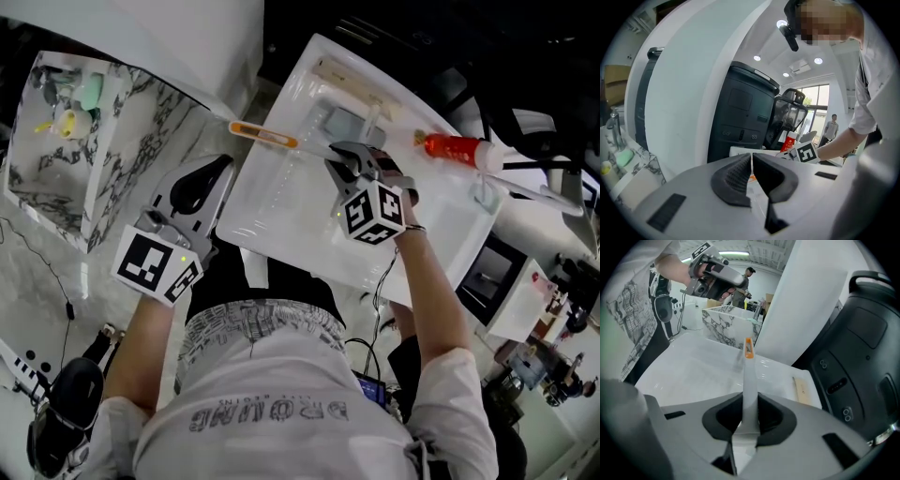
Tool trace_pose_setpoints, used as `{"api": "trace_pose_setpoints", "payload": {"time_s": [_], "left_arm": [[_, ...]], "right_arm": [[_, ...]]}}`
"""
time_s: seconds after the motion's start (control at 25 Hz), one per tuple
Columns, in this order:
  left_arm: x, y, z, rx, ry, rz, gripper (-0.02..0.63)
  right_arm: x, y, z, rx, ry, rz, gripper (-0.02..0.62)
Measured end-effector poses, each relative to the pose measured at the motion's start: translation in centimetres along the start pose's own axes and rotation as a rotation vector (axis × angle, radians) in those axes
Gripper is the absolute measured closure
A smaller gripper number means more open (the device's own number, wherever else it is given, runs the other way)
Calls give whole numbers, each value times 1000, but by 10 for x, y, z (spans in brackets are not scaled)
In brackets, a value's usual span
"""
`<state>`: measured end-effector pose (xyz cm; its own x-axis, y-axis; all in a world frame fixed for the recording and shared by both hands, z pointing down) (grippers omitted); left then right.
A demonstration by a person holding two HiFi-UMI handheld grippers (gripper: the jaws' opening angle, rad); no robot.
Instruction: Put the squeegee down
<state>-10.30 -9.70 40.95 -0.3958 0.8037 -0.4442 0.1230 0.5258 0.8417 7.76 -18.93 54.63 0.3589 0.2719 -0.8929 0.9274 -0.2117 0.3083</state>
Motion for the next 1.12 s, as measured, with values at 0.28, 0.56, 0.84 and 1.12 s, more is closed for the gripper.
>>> {"api": "trace_pose_setpoints", "payload": {"time_s": [0.28, 0.56, 0.84, 1.12], "left_arm": [[-4, 7, 1, 16, -8, -8, 580], [-8, 12, 1, 28, -14, -14, 580], [-12, 17, 1, 39, -17, -19, 580], [-12, 19, -2, 47, -25, -21, 580]], "right_arm": [[-7, 1, -4, 50, -4, -4, 523], [-13, 1, -6, 70, -18, 4, 523], [-21, 0, -8, 91, -28, 5, 523], [-28, 3, -9, 88, -38, 1, 523]]}}
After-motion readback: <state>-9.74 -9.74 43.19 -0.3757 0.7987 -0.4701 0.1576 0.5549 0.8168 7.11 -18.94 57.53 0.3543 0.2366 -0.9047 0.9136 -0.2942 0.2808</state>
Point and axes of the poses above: the fingertips, and each gripper's own axes: x backward along the fingers, z to its right, y out of its underside, the point moved 4 cm from there along x, backward along the fingers, and after that the axes turned 12 degrees about -z, right-handed, at the moved point
